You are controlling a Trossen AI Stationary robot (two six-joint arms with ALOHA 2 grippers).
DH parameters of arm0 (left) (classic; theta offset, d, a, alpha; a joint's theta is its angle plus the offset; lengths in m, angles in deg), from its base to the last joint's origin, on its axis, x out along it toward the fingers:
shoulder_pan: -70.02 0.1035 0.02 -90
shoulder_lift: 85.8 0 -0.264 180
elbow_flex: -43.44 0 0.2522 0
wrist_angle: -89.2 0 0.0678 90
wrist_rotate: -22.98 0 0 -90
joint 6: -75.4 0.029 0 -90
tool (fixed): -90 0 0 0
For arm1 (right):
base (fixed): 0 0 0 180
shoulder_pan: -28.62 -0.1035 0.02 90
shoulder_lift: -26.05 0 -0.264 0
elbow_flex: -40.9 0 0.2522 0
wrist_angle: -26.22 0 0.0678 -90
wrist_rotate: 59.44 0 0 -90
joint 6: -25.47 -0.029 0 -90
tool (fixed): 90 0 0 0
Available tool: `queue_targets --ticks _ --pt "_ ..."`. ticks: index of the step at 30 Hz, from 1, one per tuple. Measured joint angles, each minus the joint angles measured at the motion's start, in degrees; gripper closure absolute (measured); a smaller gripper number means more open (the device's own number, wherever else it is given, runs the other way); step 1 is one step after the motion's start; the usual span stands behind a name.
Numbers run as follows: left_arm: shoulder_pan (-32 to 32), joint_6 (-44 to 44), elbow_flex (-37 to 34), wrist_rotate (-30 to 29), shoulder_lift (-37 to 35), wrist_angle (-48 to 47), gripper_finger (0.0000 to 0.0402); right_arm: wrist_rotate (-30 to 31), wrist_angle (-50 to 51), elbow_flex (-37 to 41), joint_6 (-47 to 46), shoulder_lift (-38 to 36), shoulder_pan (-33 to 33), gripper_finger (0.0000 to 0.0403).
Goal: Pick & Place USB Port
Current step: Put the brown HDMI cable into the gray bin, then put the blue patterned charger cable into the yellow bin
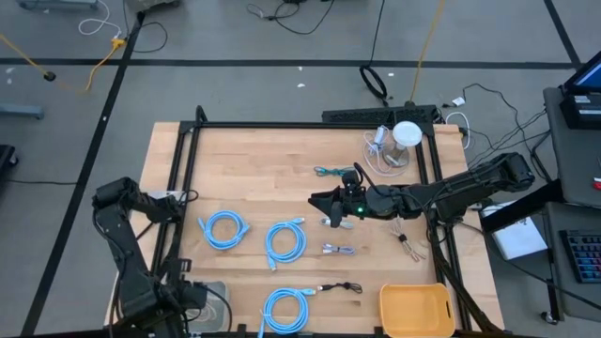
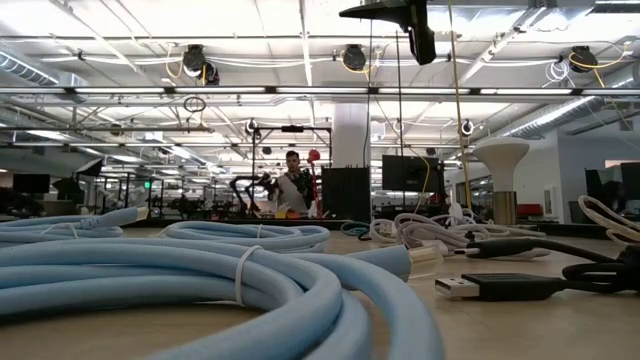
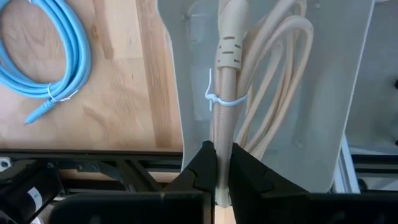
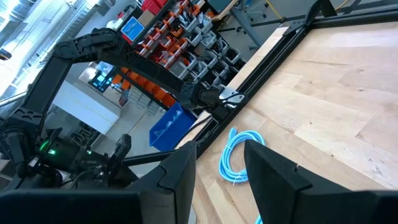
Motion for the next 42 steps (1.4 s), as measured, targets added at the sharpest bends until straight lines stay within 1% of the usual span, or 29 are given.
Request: queue_targets --ticks 3,7,10,12,16,20,26,30,33,35,38,42 --pt "0.0 0.0 0.0 -0.3 0.0 -0.1 0.0374 0.0 0.0 0.0 0.0 0.0 0.0 0.0273" --pt "0.4 -0.1 -1.2 -0.4 0.0 0.1 0.0346 0.0 0.0 0.0 0.0 0.0 0.0 0.0273" --pt "0.6 0.0 -2.7 0.7 0.0 0.8 0.0325 0.0 0.0 0.0 0.0 0.0 0.0 0.0273" --pt "0.6 0.2 -3.7 1.7 0.0 1.7 0.0314 0.0 0.0 0.0 0.0 0.0 -0.1 0.0273" --pt "0.5 0.2 -4.3 1.5 0.0 2.1 0.0298 0.0 0.0 0.0 -0.3 0.0 -0.4 0.0273" --pt "0.5 0.3 -4.4 0.0 0.0 1.1 0.0295 0.0 0.0 0.0 -0.4 0.0 -0.5 0.0273" --pt "0.5 1.5 -4.4 -1.0 0.0 -1.5 0.0308 0.0 -0.2 0.0 -0.4 0.0 -0.5 0.0273" --pt "0.5 1.3 -4.4 -2.7 0.0 -3.3 0.0305 0.0 -0.3 0.0 -0.4 0.0 -0.5 0.0273" --pt "0.5 0.1 -4.4 -5.0 0.0 -4.3 0.0303 0.0 -0.4 0.0 -0.4 0.0 -0.5 0.0273" --pt "0.7 -1.3 -4.4 -8.1 0.0 -5.3 0.0307 0.0 -0.4 0.0 -0.4 0.0 -0.5 0.0273" --pt "1.9 -4.2 -4.4 -15.2 -0.4 -5.6 0.0315 0.0 -0.4 0.0 -0.4 0.0 -0.5 0.0273" --pt "6.1 -12.4 -4.4 -26.1 -3.0 -5.5 0.0334 0.0 -0.6 0.0 -0.4 0.0 -0.5 0.0273"
